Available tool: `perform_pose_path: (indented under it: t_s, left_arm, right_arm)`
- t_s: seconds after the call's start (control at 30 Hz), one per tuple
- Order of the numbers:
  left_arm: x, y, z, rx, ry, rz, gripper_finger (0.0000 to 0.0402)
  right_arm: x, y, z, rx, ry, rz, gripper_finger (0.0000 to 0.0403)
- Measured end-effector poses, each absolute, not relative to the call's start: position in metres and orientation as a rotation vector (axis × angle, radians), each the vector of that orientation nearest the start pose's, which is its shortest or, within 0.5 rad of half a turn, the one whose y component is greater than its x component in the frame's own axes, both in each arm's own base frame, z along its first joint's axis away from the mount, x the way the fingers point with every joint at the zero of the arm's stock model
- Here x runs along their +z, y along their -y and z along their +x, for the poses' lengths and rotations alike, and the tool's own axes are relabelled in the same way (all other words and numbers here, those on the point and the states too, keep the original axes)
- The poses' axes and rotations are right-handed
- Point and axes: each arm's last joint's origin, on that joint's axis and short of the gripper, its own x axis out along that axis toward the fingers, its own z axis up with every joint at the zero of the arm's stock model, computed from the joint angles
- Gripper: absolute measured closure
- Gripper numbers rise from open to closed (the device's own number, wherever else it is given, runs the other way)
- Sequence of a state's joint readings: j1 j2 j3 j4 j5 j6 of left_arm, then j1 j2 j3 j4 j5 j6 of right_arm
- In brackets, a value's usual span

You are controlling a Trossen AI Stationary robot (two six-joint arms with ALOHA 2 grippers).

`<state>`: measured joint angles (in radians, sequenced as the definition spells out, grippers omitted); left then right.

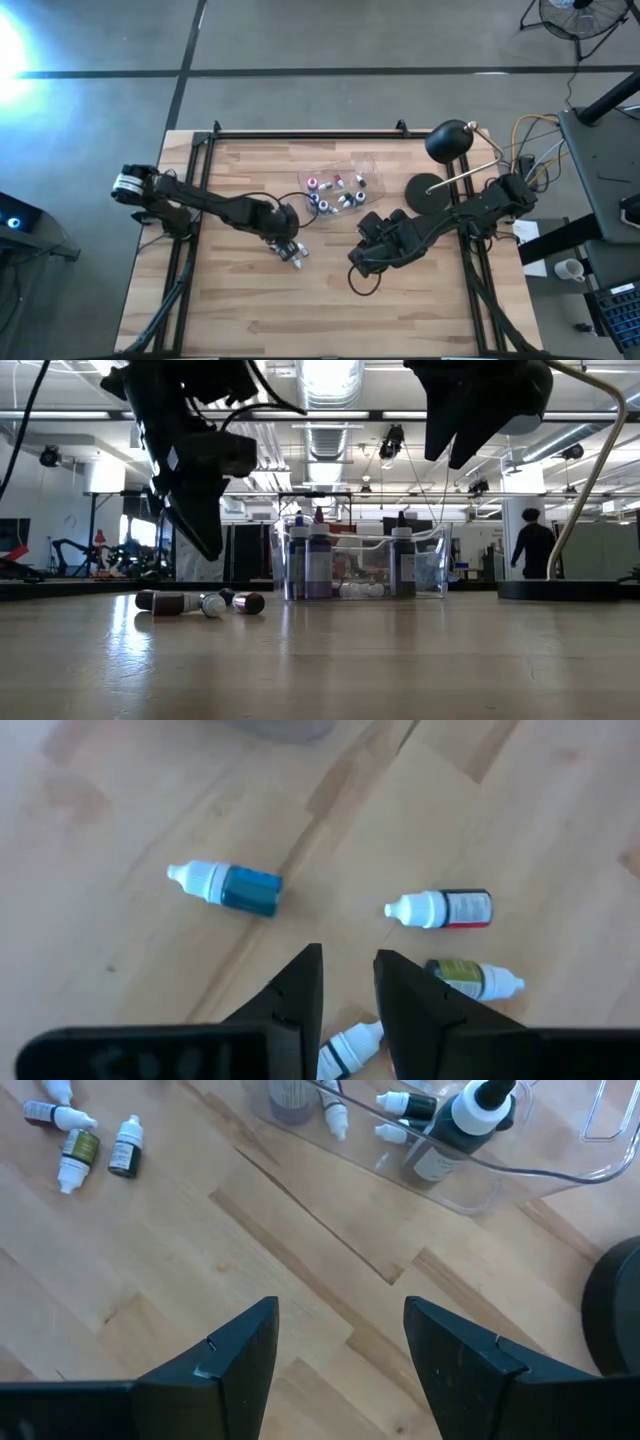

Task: Pick & Place food coloring
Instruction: Put the small black food coloring bottle into the transparent bin

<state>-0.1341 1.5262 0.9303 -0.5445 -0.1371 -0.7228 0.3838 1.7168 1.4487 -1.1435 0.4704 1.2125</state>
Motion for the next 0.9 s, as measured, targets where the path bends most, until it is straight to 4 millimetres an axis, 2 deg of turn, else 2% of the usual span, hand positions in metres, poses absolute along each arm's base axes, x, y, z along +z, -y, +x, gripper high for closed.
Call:
perform_pose_path:
  t_s: [0.1,0.37,0.5,0.73,0.9]
  left_arm:
    - [0.195,0.037,0.281,0.372,-1.082,-0.417,0.0333]
    - [0.180,0.058,0.265,0.116,-1.224,-0.106,0.0333]
    - [0.176,0.058,0.264,0.126,-1.190,0.023,0.0332]
    - [0.176,0.059,0.268,0.088,-1.134,0.051,0.0325]
    - [0.176,0.059,0.268,0.077,-1.137,0.067,0.0282]
  right_arm:
    - [0.265,-0.110,0.307,-0.786,-1.007,0.460,0.0193]
    - [0.265,-0.110,0.307,-0.785,-1.008,0.460,0.0193]
    - [0.265,-0.110,0.307,-0.782,-1.010,0.455,0.0193]
    - [0.262,-0.109,0.306,-0.785,-1.015,0.450,0.0193]
    - [0.257,-0.109,0.305,-0.799,-1.016,0.458,0.0193]
